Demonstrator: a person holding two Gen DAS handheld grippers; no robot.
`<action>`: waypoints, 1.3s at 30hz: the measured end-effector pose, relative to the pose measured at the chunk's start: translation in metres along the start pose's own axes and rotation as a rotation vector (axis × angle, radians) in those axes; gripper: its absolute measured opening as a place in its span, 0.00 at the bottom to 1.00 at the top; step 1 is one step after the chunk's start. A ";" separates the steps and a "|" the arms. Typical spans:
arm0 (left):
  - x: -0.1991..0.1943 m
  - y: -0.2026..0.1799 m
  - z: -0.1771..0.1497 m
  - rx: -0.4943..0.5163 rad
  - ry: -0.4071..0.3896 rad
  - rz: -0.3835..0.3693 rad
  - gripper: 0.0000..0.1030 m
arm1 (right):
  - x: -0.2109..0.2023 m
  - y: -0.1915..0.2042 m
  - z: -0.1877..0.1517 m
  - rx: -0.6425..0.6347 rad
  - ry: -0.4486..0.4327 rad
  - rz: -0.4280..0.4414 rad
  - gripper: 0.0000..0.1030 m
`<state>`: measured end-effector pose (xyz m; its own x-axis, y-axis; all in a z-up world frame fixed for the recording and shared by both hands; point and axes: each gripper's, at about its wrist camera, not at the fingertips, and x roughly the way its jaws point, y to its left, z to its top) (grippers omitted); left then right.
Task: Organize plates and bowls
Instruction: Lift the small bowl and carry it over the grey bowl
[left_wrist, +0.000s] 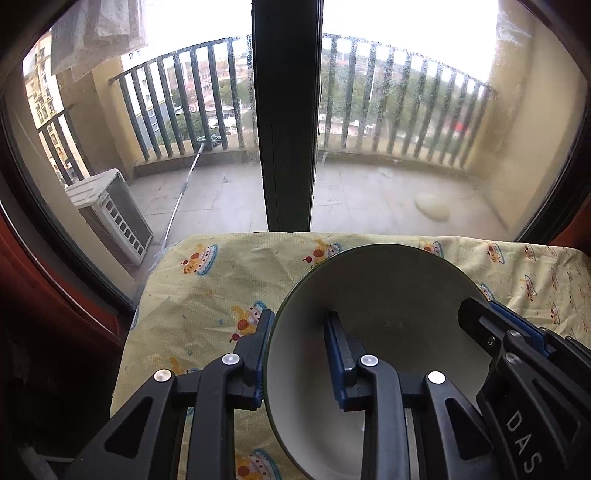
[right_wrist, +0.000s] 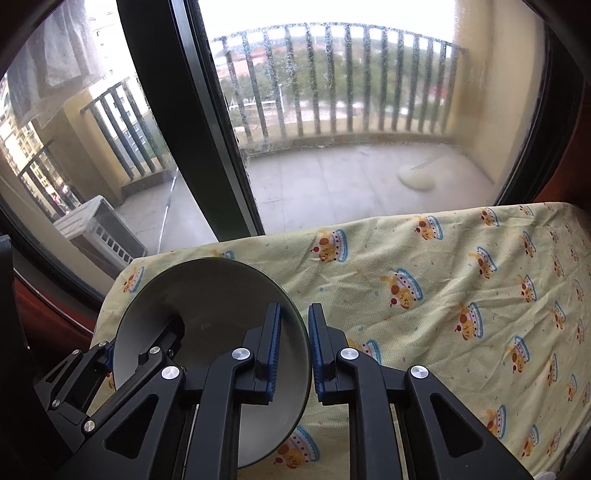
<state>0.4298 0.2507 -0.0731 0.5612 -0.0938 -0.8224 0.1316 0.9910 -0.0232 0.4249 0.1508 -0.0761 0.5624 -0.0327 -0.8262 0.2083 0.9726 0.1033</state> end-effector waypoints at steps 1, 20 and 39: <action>-0.003 -0.003 -0.001 0.005 -0.002 -0.004 0.25 | -0.004 -0.002 -0.001 0.001 -0.003 -0.005 0.18; -0.098 -0.060 -0.030 0.000 -0.064 0.036 0.25 | -0.104 -0.061 -0.020 0.014 -0.053 0.047 0.18; -0.172 -0.174 -0.089 -0.040 -0.082 0.042 0.25 | -0.193 -0.183 -0.062 -0.039 -0.060 0.068 0.18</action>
<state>0.2372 0.1030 0.0216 0.6308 -0.0577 -0.7738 0.0745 0.9971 -0.0137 0.2280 -0.0064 0.0303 0.6213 0.0211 -0.7833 0.1372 0.9813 0.1353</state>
